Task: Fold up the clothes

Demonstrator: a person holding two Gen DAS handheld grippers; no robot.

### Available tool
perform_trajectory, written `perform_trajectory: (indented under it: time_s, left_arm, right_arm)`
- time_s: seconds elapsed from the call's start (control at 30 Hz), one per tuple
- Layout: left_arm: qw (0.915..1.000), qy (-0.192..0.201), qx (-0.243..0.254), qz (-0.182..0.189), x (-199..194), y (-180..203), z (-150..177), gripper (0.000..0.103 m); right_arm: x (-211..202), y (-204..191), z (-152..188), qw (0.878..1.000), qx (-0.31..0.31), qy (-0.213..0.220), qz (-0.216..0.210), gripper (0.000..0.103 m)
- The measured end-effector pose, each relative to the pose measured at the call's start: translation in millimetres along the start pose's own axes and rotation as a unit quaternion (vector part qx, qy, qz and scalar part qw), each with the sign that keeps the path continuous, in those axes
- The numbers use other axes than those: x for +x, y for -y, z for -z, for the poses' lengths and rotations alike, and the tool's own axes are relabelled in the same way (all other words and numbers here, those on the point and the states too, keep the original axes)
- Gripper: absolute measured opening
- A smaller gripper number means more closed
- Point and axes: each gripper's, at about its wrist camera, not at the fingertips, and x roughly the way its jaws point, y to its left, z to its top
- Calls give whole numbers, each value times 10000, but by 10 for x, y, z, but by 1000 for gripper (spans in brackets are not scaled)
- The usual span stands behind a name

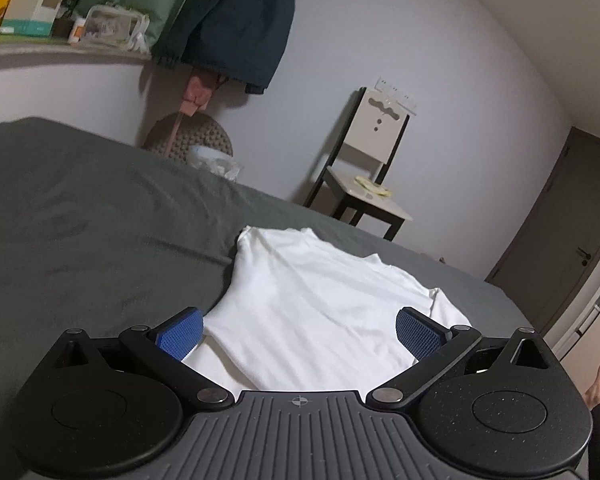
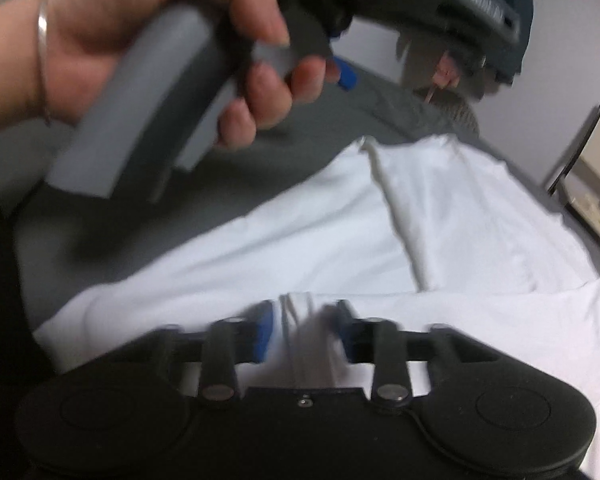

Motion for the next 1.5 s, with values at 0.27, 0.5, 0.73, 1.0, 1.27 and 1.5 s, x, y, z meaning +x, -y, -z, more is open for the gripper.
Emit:
perform_trajectory:
  time_s: [0.27,0.5,0.73,1.0,1.27,1.5]
  left_arm:
    - [10000,-7,-45,47,37,-12,-9,103]
    - [9997,87,-231,-3,18,-66,-20,103]
    - [9993,-230,-111,256,127,3,58,103]
    - [9899,-590,374,1231,268,392,268,103]
    - [9608,-1179,1850,1695,427,993,743,103]
    - [9464,-1539,2433,1464,502,1033,954,103]
  right_arm:
    - [-252,110,-23,9968,596,524,-113,7]
    - [-365,-11,-133,9946,516,754,-498,7]
    - [-190,256,-10,9867,1213,174,-1069,29]
    - [-663,2159,679,9229,3726,918,316,72]
    - [-204,3341,1288,8607,4993,895,431,72]
    - [103,3312,1340,8356,5329,1321,194,72]
